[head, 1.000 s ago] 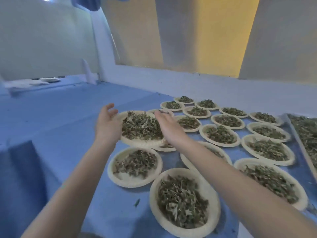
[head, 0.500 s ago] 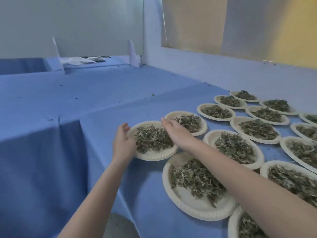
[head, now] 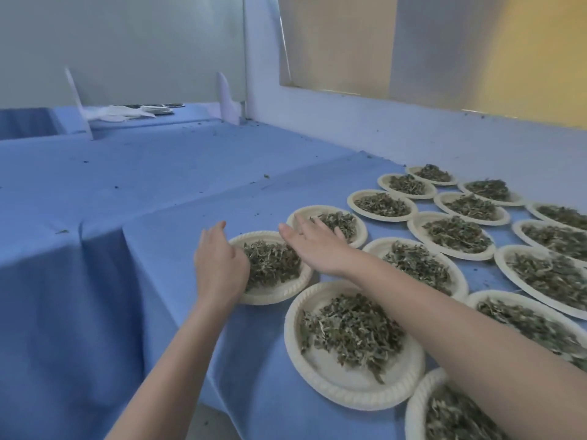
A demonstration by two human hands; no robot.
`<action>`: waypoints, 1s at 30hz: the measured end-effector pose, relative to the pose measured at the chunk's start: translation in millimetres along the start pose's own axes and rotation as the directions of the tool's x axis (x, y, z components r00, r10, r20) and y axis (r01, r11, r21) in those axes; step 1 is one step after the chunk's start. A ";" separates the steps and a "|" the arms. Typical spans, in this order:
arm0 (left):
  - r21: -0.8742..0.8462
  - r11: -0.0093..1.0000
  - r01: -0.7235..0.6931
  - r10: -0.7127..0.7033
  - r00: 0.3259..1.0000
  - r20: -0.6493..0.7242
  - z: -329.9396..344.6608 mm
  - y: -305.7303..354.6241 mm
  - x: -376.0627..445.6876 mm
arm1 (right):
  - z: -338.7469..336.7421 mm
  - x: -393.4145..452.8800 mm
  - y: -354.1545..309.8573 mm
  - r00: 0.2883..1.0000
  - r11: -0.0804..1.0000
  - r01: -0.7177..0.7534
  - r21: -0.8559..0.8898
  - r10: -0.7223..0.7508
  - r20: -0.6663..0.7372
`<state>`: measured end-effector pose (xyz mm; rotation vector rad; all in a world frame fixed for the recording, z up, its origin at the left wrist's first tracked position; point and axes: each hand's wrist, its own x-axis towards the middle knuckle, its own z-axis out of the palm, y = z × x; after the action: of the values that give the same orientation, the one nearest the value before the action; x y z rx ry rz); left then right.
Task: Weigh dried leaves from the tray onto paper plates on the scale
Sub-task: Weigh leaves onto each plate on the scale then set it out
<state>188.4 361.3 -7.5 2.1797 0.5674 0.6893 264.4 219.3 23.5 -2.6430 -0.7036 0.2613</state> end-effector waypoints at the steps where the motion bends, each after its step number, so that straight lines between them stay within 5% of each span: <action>1: -0.010 0.999 -0.040 0.040 0.999 0.007 -1.3 10.9 -2.8 | -5.4 -4.9 -0.8 1.000 1.000 -0.005 0.011 0.005 -0.008; 13: -0.249 0.900 -0.357 0.418 0.867 0.270 11.1 189.2 -123.7 | -109.9 -183.5 41.0 0.964 0.991 -0.125 0.038 0.130 -0.233; 21: -0.516 0.767 -0.381 0.628 0.612 0.480 58.2 328.4 -277.5 | -198.8 -380.1 126.3 0.903 0.905 -0.417 -0.087 0.400 -0.158; 27: -0.552 0.680 -0.483 0.724 0.318 0.613 88.3 396.0 -402.4 | -212.7 -522.2 180.1 0.706 0.707 -0.705 -0.062 0.691 -0.154; 30: -0.604 0.659 -0.448 0.740 0.245 0.626 96.0 410.8 -454.1 | -207.3 -576.2 197.5 0.635 0.642 -0.766 -0.020 0.753 -0.171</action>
<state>-22.4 -206.3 124.7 2.0426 -0.9497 -0.0504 -85.8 -299.1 173.9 -2.8549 0.5283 0.2521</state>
